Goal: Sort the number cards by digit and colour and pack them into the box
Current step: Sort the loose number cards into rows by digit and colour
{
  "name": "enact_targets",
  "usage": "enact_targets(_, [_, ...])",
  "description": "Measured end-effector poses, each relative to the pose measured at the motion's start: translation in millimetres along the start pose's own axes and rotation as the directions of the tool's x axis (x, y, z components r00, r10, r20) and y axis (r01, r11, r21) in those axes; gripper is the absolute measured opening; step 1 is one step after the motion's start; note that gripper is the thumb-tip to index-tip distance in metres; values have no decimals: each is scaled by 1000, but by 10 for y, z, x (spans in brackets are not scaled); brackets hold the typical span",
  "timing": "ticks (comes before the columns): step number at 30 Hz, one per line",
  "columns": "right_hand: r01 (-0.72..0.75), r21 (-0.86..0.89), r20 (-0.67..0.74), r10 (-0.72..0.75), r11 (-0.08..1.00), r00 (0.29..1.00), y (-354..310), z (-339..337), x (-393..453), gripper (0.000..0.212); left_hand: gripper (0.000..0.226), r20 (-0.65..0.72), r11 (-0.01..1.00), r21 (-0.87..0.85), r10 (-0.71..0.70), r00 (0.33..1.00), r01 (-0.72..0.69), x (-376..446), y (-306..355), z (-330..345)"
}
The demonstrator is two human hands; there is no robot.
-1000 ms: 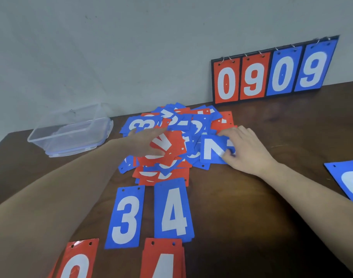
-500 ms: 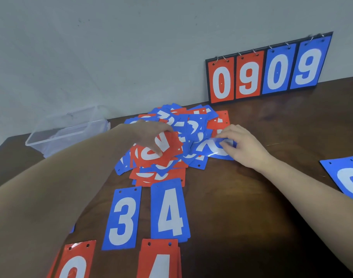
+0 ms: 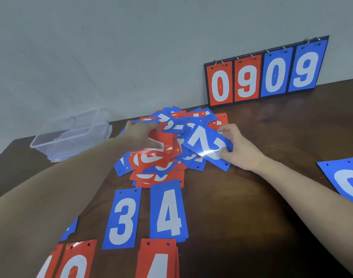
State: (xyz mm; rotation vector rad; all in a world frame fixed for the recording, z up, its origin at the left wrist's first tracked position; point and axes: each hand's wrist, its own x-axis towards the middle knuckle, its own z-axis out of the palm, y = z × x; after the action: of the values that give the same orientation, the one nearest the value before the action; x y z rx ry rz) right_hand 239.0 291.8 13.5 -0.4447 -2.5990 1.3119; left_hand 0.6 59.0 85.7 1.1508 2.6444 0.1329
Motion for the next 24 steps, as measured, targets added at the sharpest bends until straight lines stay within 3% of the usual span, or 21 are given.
enact_targets(2, [-45,195,12,44,980,999,2,-14,7,48,43,-11,991,-133,-30,999,28,-81,-15,-28])
enact_targets(5, [-104,412,6,111,905,994,-45,-15,7,36,14,-51,973,-229,-32,998,19,-267,-28,-48])
enact_targets(10, [-159,679,61,162,717,985,-153,70,-42,28,15,-141,925,-379,-82,987,23,-587,21,-37])
enact_targets(12, [-167,703,69,168,691,983,-242,117,-60,31,4,-177,849,-528,-121,977,9,-754,52,-47])
enact_targets(16, [-169,694,89,150,700,985,-417,180,-110,27,11,-167,661,-750,-198,966,6,-1080,27,-40])
enact_targets(20, [-183,597,98,156,781,983,-560,286,-123,35,20,-100,472,-881,-266,959,39,-1397,-39,58])
enact_targets(24, [-244,594,213,142,767,967,-703,453,-129,51,26,-68,399,-913,-340,938,79,-1703,-175,201])
